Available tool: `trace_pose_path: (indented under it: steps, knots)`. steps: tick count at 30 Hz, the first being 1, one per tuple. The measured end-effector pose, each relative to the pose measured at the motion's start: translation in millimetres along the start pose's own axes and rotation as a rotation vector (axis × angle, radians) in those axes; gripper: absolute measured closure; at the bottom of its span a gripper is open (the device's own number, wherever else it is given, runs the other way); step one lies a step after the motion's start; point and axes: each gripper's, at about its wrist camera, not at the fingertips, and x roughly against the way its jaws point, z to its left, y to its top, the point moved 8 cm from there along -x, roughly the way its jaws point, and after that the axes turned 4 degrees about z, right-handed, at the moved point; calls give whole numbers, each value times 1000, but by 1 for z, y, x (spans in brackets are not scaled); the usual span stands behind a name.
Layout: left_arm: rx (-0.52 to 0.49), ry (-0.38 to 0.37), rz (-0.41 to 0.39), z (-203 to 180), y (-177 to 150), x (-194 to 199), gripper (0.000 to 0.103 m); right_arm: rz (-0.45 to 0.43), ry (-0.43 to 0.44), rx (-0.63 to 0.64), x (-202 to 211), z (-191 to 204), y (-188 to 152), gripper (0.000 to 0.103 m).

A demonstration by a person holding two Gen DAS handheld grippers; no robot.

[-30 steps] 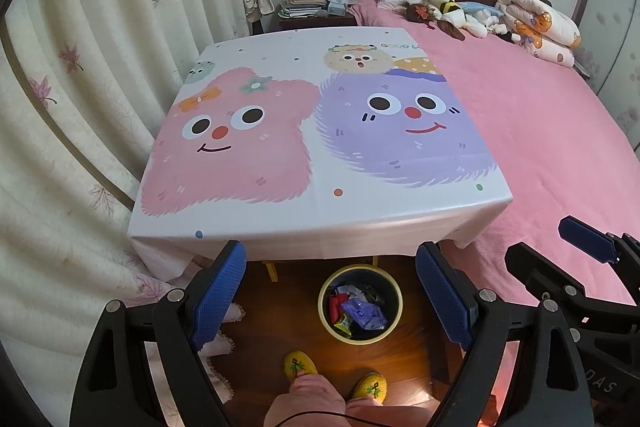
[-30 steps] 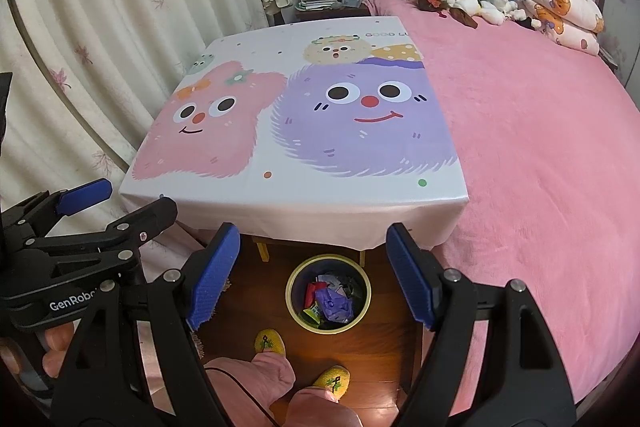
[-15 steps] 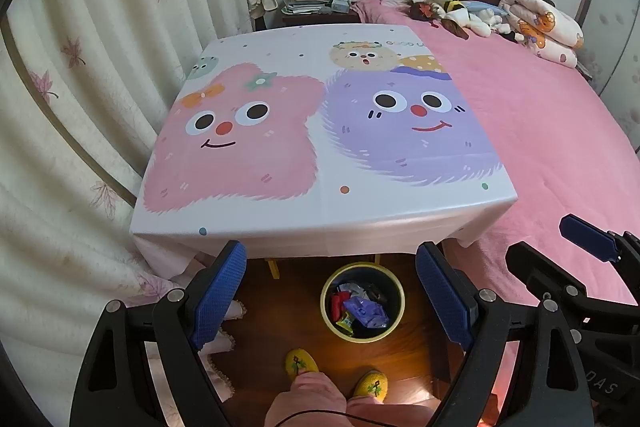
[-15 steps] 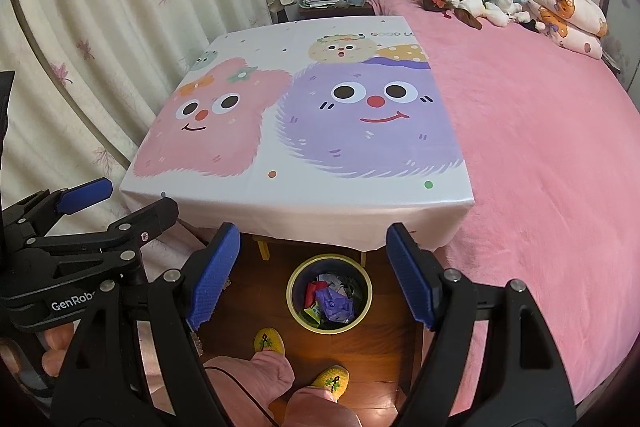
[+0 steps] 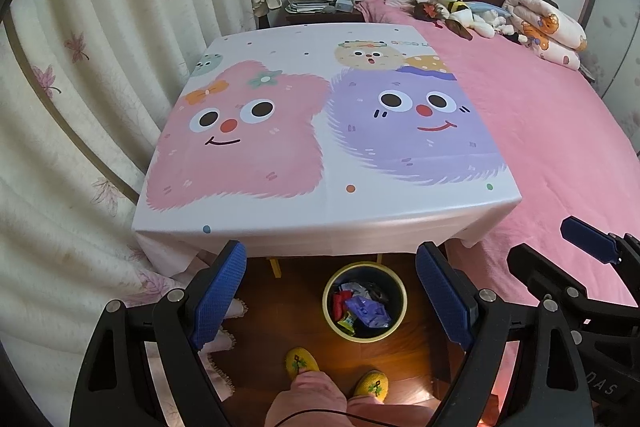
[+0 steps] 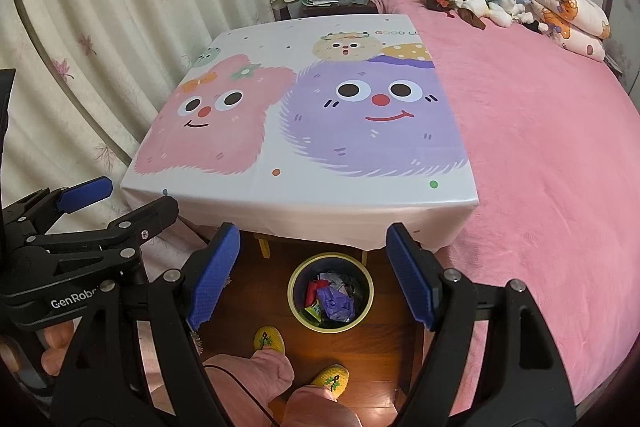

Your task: Collect trash

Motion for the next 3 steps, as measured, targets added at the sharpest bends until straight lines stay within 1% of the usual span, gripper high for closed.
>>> trace_pose_path:
  steps: [3]
  knots:
    - [16, 4, 6, 8, -4, -4, 15, 3, -1, -3, -1, 0, -2, 29]
